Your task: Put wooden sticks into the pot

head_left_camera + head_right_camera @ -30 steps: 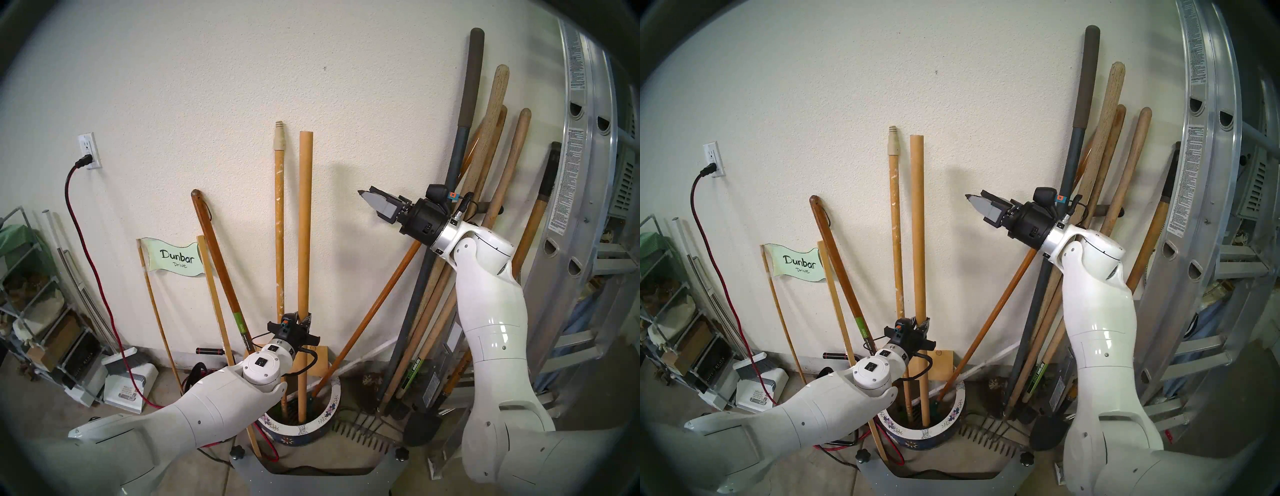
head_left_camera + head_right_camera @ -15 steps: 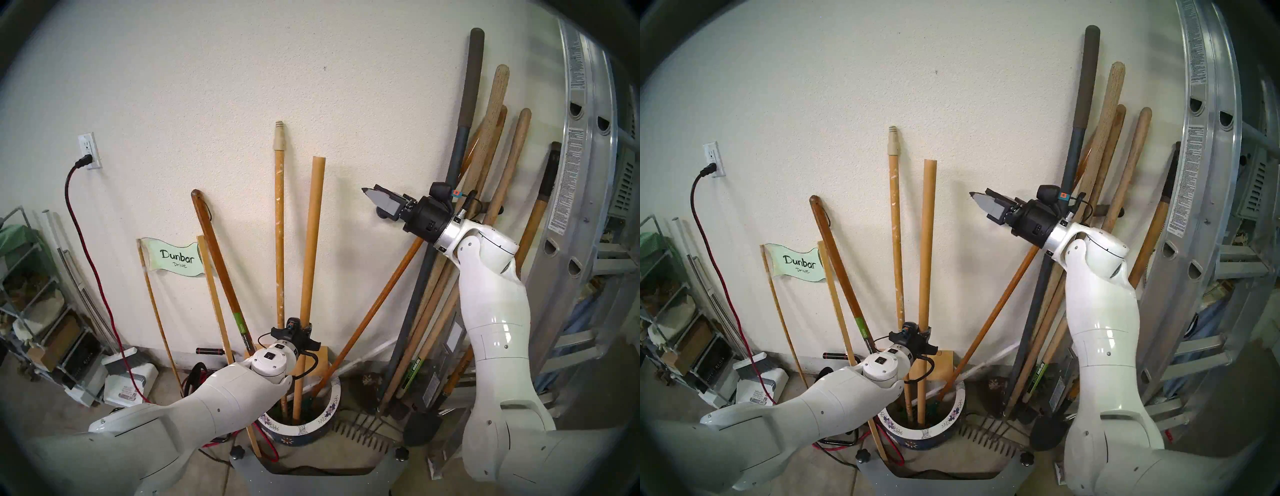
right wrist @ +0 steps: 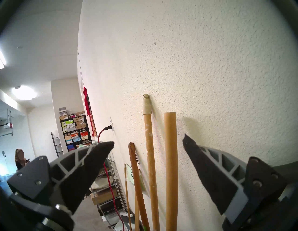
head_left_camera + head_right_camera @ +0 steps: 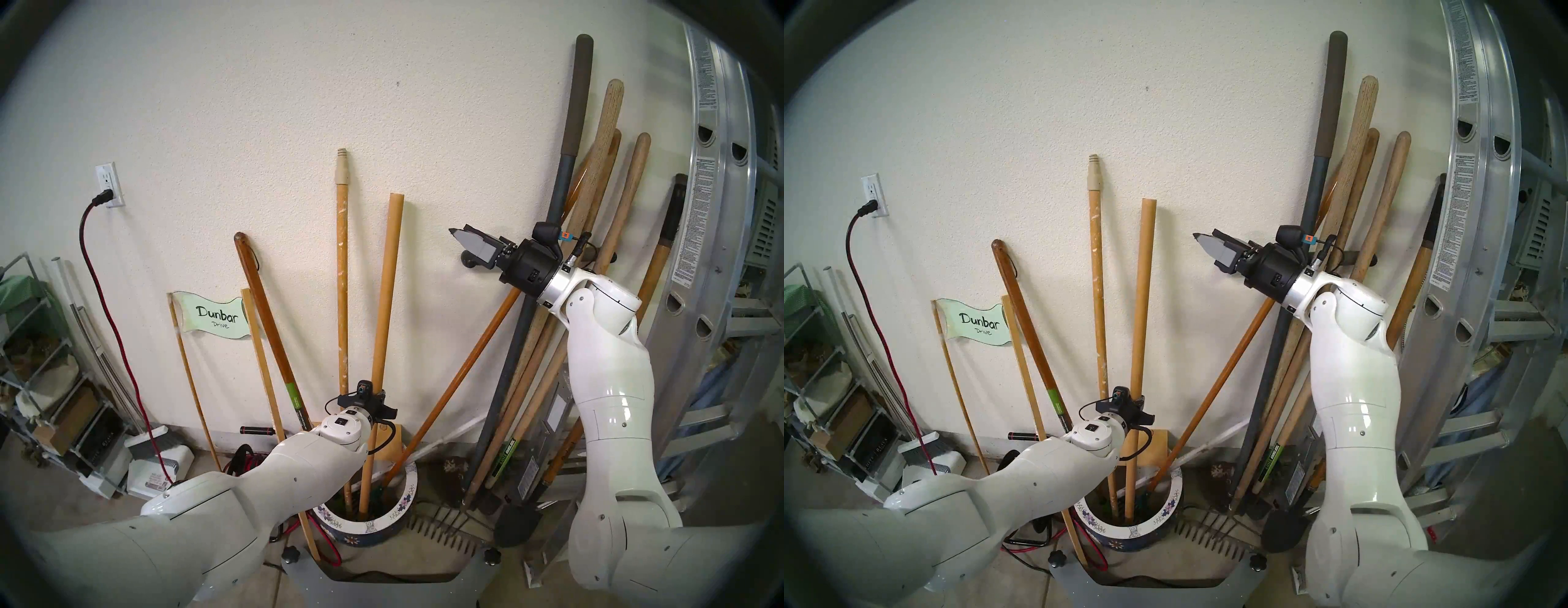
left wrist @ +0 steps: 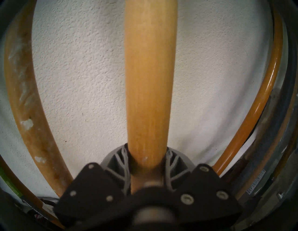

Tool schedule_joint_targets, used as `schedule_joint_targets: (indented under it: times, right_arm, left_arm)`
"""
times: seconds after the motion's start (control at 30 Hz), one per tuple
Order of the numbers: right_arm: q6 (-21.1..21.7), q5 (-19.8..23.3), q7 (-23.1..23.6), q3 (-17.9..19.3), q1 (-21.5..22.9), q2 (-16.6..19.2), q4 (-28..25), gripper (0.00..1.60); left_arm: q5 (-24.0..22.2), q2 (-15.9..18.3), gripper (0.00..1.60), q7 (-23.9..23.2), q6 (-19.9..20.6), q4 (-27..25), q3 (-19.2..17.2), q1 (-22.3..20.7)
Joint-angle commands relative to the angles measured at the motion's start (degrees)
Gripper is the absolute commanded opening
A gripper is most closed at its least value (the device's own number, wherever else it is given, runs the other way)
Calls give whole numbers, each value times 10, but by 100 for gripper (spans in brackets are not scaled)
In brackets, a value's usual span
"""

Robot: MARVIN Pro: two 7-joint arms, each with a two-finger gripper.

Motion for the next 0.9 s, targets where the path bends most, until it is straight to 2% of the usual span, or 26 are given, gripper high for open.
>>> schedule_joint_targets:
  times: [0.0,0.1,0.13,0.2,0.23,0.3,0.33,0.47,0.5,0.57,0.63,0.7,0.73,0.87]
  right_arm:
    - [-1,-1,-1,0,-4,-1,-3,160]
    - [-1,0,-1,0,-3,-1,-2,160]
    - [-1,0,0,0,-3,-1,-2,160]
    - [-1,-1,1,-1,-2,0,0,160]
    - [-2,-1,2,-1,-1,0,1,160]
    - [-5,0,4,-2,1,0,4,160]
    - [-6,-1,4,-2,2,1,5,160]
    - [-5,-1,5,-3,5,1,5,160]
    - [-4,0,6,-3,5,1,4,160]
    - [-4,0,7,-3,6,2,4,160]
    - [-3,0,7,-3,6,2,4,160]
    - [-3,0,8,-4,6,2,3,160]
    - [-3,0,9,-4,6,3,3,160]
    - [-3,0,10,-3,4,3,2,160]
  left_arm:
    - [-7,-42,0,-25,-13,71,-3,-24]
    - [-6,-48,1,-32,-22,95,-4,-28]
    - [-8,-52,34,-40,-27,108,-5,-31]
    - [-7,-59,23,-50,-35,130,-4,-38]
    - [-7,-56,23,-47,-35,123,-5,-36]
    - [-8,-68,51,-55,-47,151,-7,-45]
    - [-7,-71,55,-53,-49,159,-6,-48]
    - [-6,-84,56,-49,-53,190,-8,-62]
    - [-6,-87,66,-48,-53,196,-8,-64]
    - [-7,-90,136,-51,-54,204,-9,-67]
    - [-7,-94,103,-49,-55,213,-9,-70]
    - [-5,-97,153,-41,-54,219,-8,-71]
    - [-6,-98,160,-47,-56,223,-9,-72]
    - [-7,-97,160,-46,-58,229,-10,-70]
